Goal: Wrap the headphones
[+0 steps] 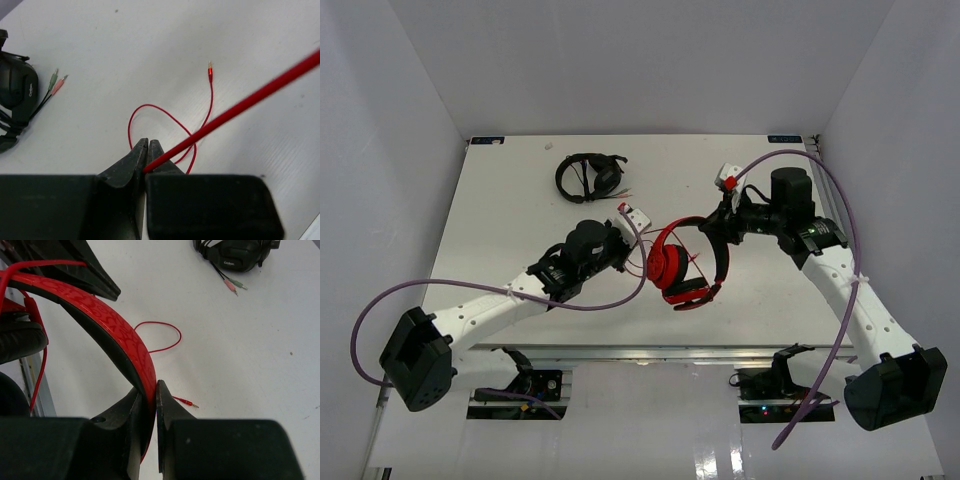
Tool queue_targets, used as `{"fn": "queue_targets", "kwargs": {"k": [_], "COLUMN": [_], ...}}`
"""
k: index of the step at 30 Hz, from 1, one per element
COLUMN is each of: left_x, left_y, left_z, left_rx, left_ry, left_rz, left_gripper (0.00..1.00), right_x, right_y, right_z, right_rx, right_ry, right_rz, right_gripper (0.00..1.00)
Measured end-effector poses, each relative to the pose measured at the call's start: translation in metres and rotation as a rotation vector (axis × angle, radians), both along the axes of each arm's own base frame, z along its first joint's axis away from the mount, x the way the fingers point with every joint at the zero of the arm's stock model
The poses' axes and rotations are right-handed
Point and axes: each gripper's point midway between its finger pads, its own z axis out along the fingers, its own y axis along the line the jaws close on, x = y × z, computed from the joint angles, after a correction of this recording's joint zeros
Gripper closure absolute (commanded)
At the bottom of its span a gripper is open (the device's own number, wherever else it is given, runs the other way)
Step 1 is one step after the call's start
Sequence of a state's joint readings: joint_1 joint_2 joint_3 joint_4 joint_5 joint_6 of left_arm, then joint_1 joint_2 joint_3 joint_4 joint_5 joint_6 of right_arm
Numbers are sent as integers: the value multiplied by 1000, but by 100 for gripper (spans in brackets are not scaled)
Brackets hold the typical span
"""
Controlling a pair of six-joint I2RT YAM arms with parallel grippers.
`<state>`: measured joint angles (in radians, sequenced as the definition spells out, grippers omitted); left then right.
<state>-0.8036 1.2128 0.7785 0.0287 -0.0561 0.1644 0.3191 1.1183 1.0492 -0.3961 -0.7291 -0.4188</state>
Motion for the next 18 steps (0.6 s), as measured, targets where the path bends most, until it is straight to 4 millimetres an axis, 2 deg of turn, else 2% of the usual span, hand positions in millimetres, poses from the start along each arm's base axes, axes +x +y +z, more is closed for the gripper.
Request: {"fn": "queue_targets", "kwargs": {"k": [4,9,18], "left_x": [-3,-7,-6], "left_y": [-5,-13,-46], "left_z": [-3,-25,-42], "left_rx": [-87,-142,-283], "left_ry": [9,65,89], "left_rz": [-23,-54,-143], "left_gripper": [79,77,76], "right_x": [-1,-9,-15], "right_y": [1,7,9], "right_z": [25,60,75], "right_rx": [71,149,202], "right_ry": [23,28,87], "right_rz": [8,44,44], "right_gripper": [92,92,92]}}
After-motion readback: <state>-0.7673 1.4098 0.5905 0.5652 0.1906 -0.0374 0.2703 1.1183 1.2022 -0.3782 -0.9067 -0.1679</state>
